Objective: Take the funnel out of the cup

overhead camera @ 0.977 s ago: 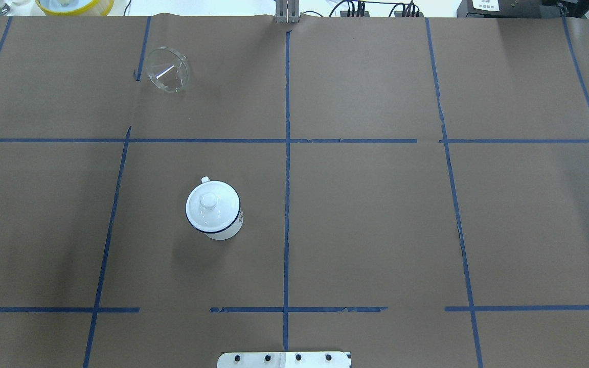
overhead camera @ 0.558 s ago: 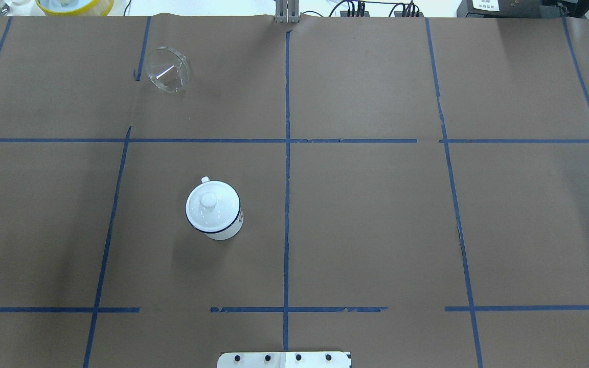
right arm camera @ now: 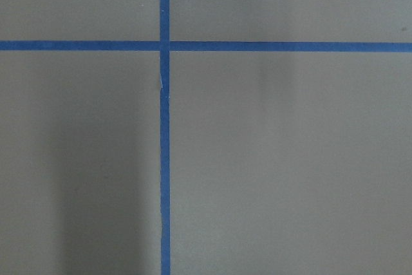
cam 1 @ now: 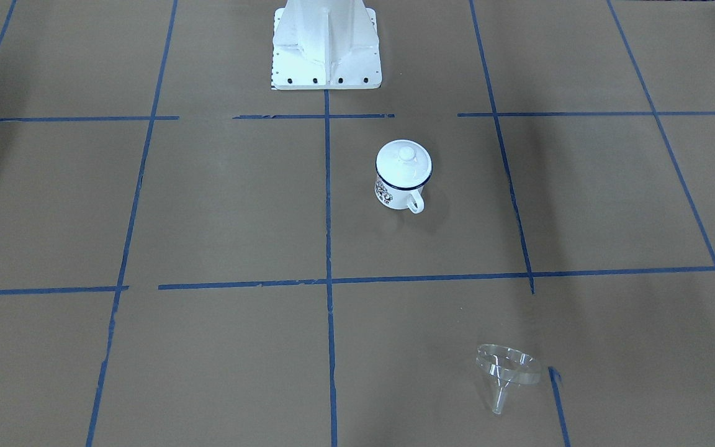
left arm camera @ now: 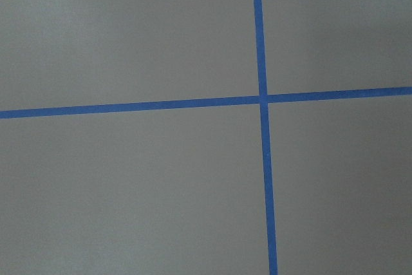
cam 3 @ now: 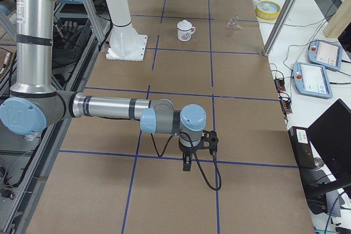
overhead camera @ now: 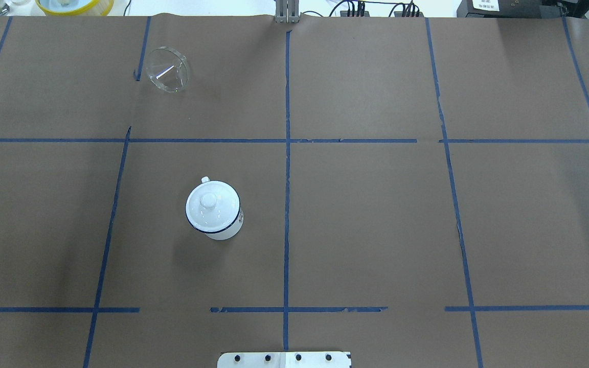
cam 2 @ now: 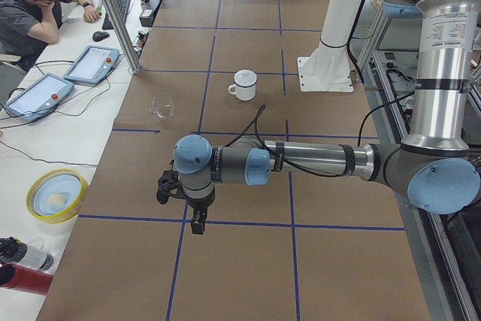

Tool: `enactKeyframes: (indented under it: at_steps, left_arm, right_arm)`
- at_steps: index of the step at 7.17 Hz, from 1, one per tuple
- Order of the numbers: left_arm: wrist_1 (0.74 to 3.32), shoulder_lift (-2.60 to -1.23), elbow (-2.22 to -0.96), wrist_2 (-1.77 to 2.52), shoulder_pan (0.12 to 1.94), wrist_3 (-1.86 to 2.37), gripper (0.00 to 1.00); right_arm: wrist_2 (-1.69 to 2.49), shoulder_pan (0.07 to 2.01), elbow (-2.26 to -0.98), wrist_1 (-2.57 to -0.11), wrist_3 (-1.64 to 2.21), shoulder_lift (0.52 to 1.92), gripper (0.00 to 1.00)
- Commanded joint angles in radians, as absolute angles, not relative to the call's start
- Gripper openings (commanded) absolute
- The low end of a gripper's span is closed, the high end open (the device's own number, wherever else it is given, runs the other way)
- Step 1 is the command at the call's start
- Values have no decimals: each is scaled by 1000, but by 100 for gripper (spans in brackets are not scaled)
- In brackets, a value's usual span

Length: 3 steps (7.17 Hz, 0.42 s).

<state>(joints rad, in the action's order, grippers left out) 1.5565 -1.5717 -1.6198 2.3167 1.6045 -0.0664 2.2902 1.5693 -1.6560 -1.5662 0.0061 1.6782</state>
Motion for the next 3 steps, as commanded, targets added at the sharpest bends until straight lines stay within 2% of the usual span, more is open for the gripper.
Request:
enactKeyframes:
  at_steps: [1, 3]
  left_arm:
    - [1557, -1572, -1621, 2315, 1605, -72, 100]
    - [1557, -1575, -1620, 2315, 1605, -74, 100]
  right_arm:
    - [2290, 1569, -1655, -1566, 6, 1678, 100]
    - [2290, 1569, -1657, -1566, 6, 1678, 100]
